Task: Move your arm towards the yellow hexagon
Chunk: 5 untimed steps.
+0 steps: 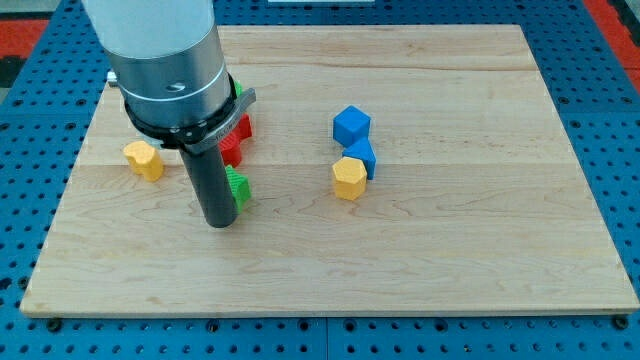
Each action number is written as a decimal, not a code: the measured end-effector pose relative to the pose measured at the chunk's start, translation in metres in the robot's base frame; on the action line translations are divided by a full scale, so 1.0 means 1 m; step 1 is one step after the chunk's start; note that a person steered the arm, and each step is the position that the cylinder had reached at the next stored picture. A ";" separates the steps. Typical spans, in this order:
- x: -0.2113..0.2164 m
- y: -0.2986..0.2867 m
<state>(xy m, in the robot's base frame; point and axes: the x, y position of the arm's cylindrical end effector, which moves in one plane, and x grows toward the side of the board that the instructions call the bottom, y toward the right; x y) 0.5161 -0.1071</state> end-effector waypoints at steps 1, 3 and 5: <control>-0.001 -0.007; 0.038 0.029; 0.038 0.048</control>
<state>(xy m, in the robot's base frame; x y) 0.5540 -0.0587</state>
